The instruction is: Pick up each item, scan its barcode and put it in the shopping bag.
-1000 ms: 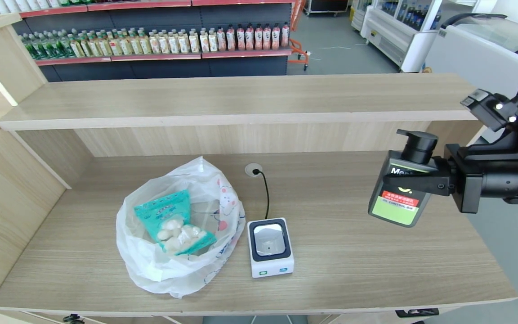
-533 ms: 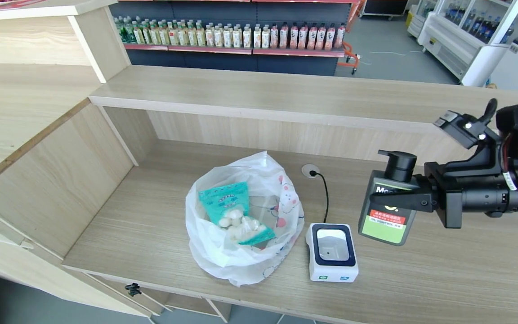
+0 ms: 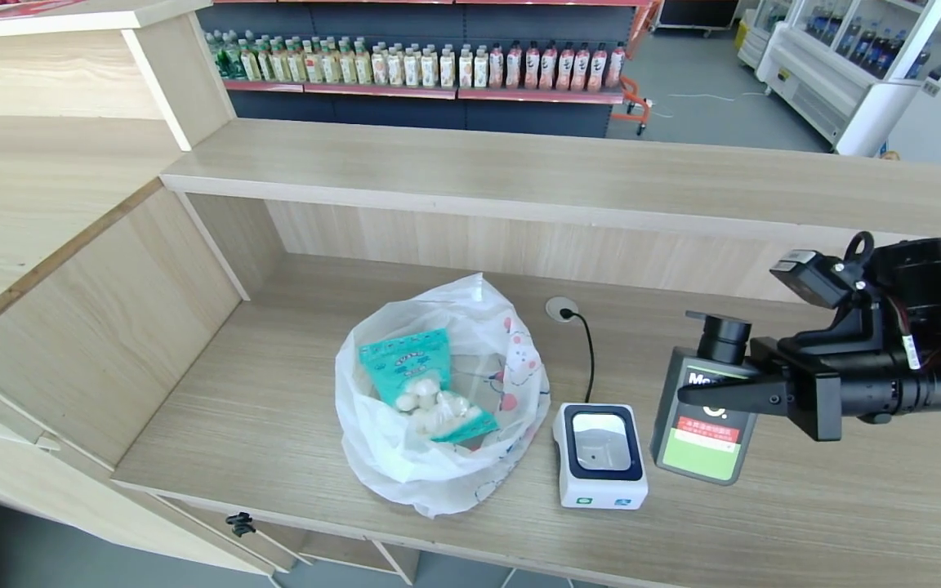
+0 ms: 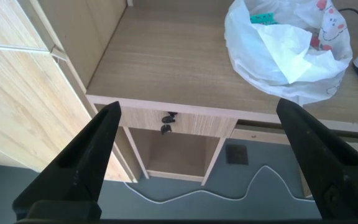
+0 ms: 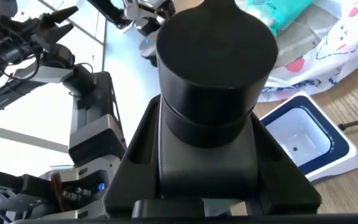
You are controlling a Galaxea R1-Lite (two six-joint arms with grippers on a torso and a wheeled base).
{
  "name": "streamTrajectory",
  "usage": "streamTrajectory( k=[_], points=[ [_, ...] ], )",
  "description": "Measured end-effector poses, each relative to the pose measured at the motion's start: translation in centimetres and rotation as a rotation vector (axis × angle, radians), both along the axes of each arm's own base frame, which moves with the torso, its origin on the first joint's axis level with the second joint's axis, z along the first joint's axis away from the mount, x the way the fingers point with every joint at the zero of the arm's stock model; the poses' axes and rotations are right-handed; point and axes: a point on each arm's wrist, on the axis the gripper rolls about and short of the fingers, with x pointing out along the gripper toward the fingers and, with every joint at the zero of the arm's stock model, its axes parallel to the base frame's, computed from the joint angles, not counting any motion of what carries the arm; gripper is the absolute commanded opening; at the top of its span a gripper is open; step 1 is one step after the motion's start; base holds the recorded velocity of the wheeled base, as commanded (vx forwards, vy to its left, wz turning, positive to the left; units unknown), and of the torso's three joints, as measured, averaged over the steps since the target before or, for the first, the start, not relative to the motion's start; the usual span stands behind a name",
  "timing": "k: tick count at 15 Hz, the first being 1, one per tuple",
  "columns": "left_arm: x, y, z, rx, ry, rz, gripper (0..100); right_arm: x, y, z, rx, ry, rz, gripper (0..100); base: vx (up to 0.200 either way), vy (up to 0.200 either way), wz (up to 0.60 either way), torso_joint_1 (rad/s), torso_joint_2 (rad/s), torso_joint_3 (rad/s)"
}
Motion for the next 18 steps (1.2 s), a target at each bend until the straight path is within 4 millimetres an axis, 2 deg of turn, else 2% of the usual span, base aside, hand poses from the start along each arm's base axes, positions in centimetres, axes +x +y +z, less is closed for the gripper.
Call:
streamTrajectory(
  k=[6,18],
  points=[
    [0.0,0.0,0.0,0.000,0.000,0.000,100,1.4,0.1,-3.5,0.009,0.091,0.018,0,0.000,0.000,0.00,0.000,0.00,0.000],
    [0.0,0.0,0.0,0.000,0.000,0.000,100,3.8,0.2,-6.3,0.010,0.101,0.013,0,0.000,0.000,0.00,0.000,0.00,0.000]
  ],
)
